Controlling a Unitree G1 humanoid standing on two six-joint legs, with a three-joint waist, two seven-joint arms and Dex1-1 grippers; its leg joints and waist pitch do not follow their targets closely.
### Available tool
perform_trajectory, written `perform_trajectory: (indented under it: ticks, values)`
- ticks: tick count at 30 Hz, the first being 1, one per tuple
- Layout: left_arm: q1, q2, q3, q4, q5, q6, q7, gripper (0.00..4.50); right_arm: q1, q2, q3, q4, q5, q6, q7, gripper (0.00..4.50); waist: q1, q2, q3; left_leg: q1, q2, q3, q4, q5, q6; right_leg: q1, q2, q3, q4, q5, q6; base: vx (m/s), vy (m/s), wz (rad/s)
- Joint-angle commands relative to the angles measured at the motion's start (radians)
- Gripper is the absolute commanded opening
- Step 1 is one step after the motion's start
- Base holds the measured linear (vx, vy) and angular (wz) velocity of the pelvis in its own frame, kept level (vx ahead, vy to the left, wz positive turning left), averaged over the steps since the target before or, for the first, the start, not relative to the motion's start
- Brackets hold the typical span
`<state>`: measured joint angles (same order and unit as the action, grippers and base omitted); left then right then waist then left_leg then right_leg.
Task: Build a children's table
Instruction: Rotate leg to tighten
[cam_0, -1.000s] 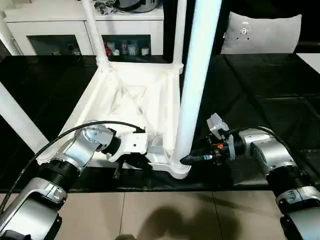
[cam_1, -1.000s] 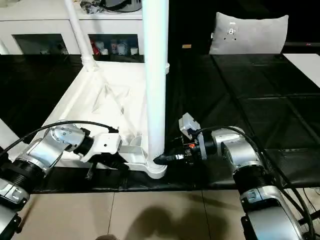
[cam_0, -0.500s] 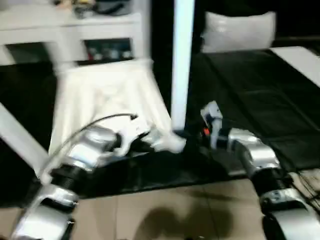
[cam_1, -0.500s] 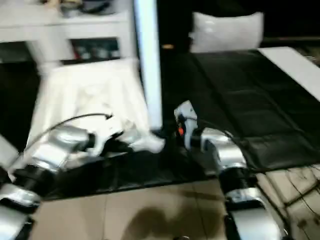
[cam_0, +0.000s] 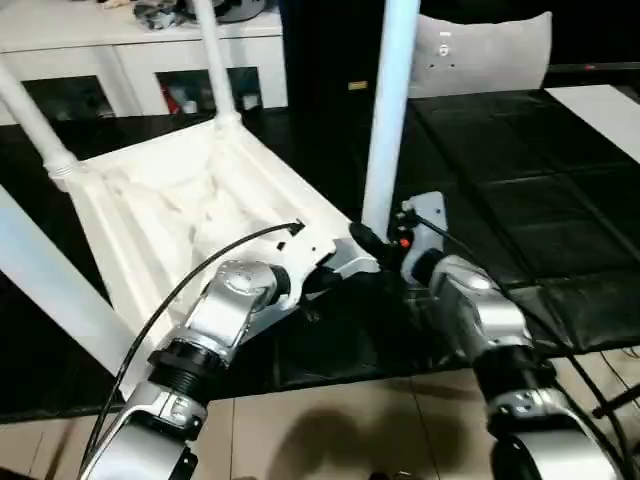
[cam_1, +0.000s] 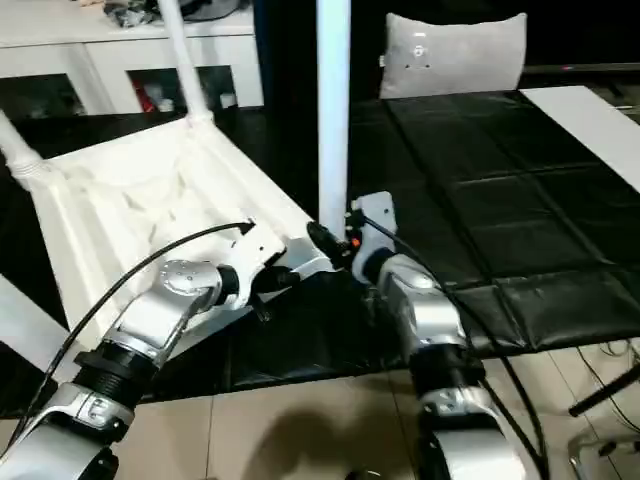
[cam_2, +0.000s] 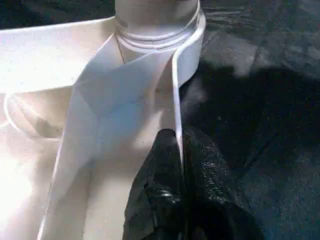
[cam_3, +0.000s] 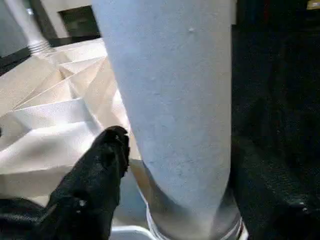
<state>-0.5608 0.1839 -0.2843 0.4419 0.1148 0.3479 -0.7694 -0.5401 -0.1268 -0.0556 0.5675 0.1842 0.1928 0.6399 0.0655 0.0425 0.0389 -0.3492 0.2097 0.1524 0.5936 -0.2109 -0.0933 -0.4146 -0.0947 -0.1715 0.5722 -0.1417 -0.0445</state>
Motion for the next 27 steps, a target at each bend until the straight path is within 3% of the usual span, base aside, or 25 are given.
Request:
perform_trajectory:
  ticks: [1,6,10,17,18,19,22,23,24,27]
  values:
    - [0.002,0.027,-0.034,-0.019,0.013,-0.079,-0.057,0.00,0.007,-0.032,0.003,-0.053,0.063,0.016,0.130,3.73,0.009,-0.006,-0.076,-0.011,0.016,0.005,-0.053,-0.072,0.130,0.082,-0.060,0.062,-0.061,-0.248,-0.122,0.000,0.000,0.00]
    - [0.010,0.095,-0.055,-0.009,0.000,-0.149,-0.175,0.00,0.030,-0.161,0.029,-0.108,0.104,0.050,0.366,4.04,0.027,-0.009,-0.070,-0.009,0.017,0.008,-0.054,-0.107,0.120,0.079,-0.059,0.061,-0.069,-0.322,-0.091,0.000,0.000,0.00]
    - [0.012,0.162,-0.094,-0.012,-0.021,-0.231,-0.308,0.00,0.006,-0.246,0.066,-0.074,0.077,0.033,0.479,4.38,0.034,-0.009,-0.069,-0.005,0.017,0.007,-0.055,-0.125,0.100,0.074,-0.059,0.061,-0.072,-0.365,-0.084,0.000,0.000,0.00]
    - [0.015,0.253,-0.158,0.000,-0.006,-0.354,-0.477,0.00,-0.018,-0.319,0.152,-0.045,0.035,-0.042,0.658,4.44,0.051,-0.011,-0.074,-0.008,0.021,0.007,-0.052,-0.096,0.109,0.074,-0.059,0.066,-0.058,-0.309,-0.108,0.000,0.000,0.00]
    - [0.016,0.267,-0.169,-0.004,-0.008,-0.371,-0.509,0.00,-0.023,-0.324,0.162,-0.040,0.036,-0.044,0.687,4.44,0.052,-0.016,-0.073,-0.009,0.021,0.008,-0.052,-0.096,0.113,0.074,-0.058,0.066,-0.058,-0.307,-0.108,0.000,0.000,0.00]
    - [0.017,0.274,-0.174,-0.006,-0.009,-0.378,-0.526,0.00,-0.026,-0.326,0.166,-0.037,0.038,-0.044,0.702,4.27,0.053,-0.012,-0.073,-0.007,0.024,0.007,-0.053,-0.095,0.115,0.072,-0.059,0.068,-0.055,-0.299,-0.115,0.000,0.000,0.00]
    - [0.013,0.288,-0.196,-0.006,-0.009,-0.419,-0.566,0.00,-0.052,-0.320,0.188,0.009,0.033,-0.039,0.739,4.05,0.053,-0.013,-0.072,-0.007,0.025,0.008,-0.054,-0.109,0.105,0.072,-0.060,0.068,-0.056,-0.310,-0.124,0.000,0.000,0.00]
    - [0.013,0.288,-0.198,-0.007,-0.010,-0.421,-0.570,0.00,-0.053,-0.321,0.193,0.010,0.034,-0.036,0.749,3.97,0.053,-0.018,-0.071,-0.008,0.025,0.008,-0.054,-0.110,0.100,0.073,-0.061,0.068,-0.057,-0.316,-0.122,0.000,0.000,0.00]
    - [0.012,0.290,-0.203,-0.008,-0.011,-0.425,-0.581,0.00,-0.057,-0.321,0.203,0.014,0.035,-0.030,0.775,3.72,0.054,-0.017,-0.071,-0.007,0.024,0.008,-0.054,-0.111,0.098,0.073,-0.060,0.068,-0.056,-0.320,-0.122,0.000,0.000,0.00]
    - [0.006,0.287,-0.208,-0.003,-0.011,-0.434,-0.589,0.00,-0.055,-0.323,0.229,0.010,0.039,-0.022,0.829,3.65,0.058,-0.017,-0.073,-0.006,0.026,0.009,-0.053,-0.098,0.101,0.073,-0.060,0.071,-0.054,-0.311,-0.122,0.000,0.000,0.00]
